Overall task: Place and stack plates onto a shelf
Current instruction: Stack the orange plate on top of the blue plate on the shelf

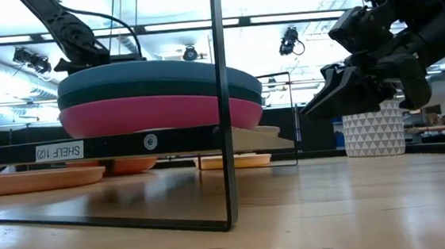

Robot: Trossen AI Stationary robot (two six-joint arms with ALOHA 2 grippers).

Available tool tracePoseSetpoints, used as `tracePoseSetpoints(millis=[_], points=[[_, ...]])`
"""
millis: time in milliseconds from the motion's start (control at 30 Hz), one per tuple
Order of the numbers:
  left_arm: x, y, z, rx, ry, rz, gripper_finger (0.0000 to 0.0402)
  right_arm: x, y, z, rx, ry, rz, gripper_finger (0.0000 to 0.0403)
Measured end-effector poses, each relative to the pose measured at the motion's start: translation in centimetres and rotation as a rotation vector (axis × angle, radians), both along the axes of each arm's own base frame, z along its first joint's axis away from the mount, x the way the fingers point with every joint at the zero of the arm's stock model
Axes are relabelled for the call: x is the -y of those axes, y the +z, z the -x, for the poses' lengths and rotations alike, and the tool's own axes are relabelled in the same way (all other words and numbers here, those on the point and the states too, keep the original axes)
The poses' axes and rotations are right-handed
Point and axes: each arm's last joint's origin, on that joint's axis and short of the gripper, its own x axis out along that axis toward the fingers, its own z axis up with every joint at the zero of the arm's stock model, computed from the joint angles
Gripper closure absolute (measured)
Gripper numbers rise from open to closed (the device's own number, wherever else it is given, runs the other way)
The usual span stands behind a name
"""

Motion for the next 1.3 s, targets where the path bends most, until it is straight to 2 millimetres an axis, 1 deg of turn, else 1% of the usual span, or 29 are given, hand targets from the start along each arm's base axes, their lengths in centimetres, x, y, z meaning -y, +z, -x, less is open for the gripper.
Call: tracePoseSetpoints(millis=[133,200,233,300,367,533,600,700,733,767,867,933,1033,1200,1300], points=[[0.1,0.3,0.2,-0.045,-0.002,0.017,0.033,0.0,0.0,0.0,0.003,0.0,0.0,0.03],[0.0,1.4,0.0,-0.078,-0.002,0.026,0.0372,0.0,0.0,0.0,0.004,0.0,0.0,0.03],[-0.1,2.1,-0.1,-0.092,0.0,0.03,0.0384,0.0,0.0,0.0,0.004,0.001,0.0,0.03],[0.0,3.5,-0.7,-0.108,-0.007,0.06,0.0386,0.0,0.0,0.0,0.004,0.001,0.001,0.03],[0.1,5.4,-1.4,-0.109,-0.029,0.105,0.0381,0.0,0.0,0.0,0.003,0.003,0.006,0.03],[1.1,10.5,-3.2,-0.04,-0.05,0.202,0.0383,0.0,0.0,0.0,-0.003,0.006,0.013,0.03],[1.6,12.7,-3.9,0.024,-0.014,0.254,0.0384,0.0,0.0,0.0,-0.005,0.009,0.024,0.03],[2.8,15.6,-4.9,0.162,0.163,0.322,0.0384,0.1,0.0,0.0,-0.003,-0.013,0.039,0.03],[3.3,16.4,-5.2,0.204,0.204,0.336,0.0384,0.1,0.0,0.0,-0.002,-0.023,0.044,0.03],[3.9,17.4,-5.6,0.243,0.197,0.353,0.0384,0.2,0.0,0.0,-0.001,-0.031,0.051,0.03],[6.2,19.5,-7.1,0.321,0.131,0.39,0.0384,0.2,0.0,0.0,-0.001,-0.043,0.061,0.03],[8.0,20.6,-8.0,0.359,0.108,0.407,0.0384,0.2,0.0,0.0,-0.001,-0.043,0.061,0.03],[10.8,22.8,-9.5,0.435,0.025,0.426,0.0384,0.2,0.0,0.0,-0.004,-0.037,0.075,0.03],[15.5,24.7,-11.8,0.473,-0.108,0.463,0.0385,0.2,0.0,0.0,-0.006,-0.036,0.079,0.03],[18.0,25.0,-12.8,0.471,-0.159,0.492,0.0385,0.2,-0.1,0.0,-0.011,-0.036,0.08,0.03]])
